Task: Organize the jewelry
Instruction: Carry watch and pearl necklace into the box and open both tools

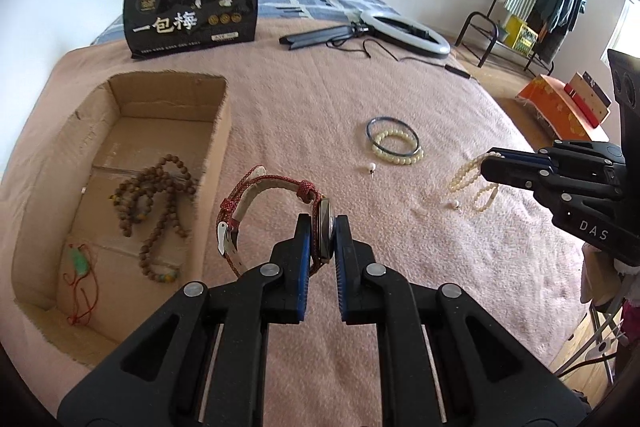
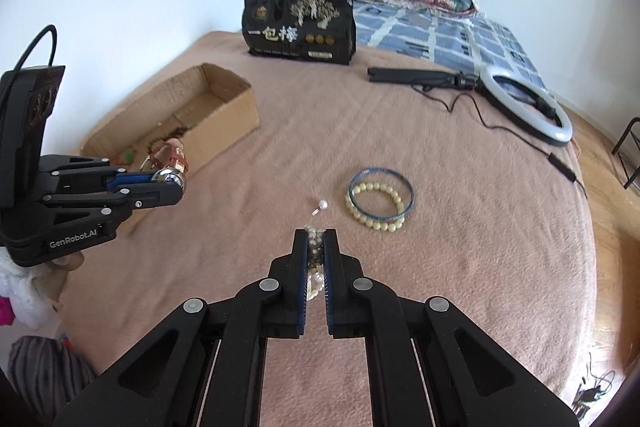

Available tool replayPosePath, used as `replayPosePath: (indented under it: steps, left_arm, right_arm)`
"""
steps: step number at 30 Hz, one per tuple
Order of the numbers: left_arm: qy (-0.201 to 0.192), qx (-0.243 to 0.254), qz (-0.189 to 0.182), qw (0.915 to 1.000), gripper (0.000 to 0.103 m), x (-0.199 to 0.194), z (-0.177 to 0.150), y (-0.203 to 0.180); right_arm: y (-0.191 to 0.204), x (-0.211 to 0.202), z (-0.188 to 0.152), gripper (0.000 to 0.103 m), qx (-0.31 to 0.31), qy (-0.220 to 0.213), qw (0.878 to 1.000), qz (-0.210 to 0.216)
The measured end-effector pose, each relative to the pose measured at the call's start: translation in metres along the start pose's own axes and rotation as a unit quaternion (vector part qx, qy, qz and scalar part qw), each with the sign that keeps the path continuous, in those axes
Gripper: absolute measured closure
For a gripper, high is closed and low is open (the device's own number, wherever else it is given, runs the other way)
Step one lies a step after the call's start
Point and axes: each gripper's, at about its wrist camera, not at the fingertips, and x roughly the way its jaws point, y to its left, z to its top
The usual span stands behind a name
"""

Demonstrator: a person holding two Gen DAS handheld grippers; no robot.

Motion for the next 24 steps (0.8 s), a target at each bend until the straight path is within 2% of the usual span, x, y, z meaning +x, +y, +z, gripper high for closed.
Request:
replayPosePath:
  steps: [11, 24]
  left_arm:
    - [-0.029, -0.016, 0.011, 0.9994, 0.094, -0.047, -0.005, 0.026]
    - [-0.055, -0.039, 0.052, 0.9964, 0.094, -0.084, -0.002, 0.084]
  right_arm:
    - [0.033, -0.028, 0.021, 0.098, -0.018, -0.032, 0.999, 0.007]
    - [0.077, -0.025, 0.06, 0.098, -0.042, -0.056, 0.997, 0.032]
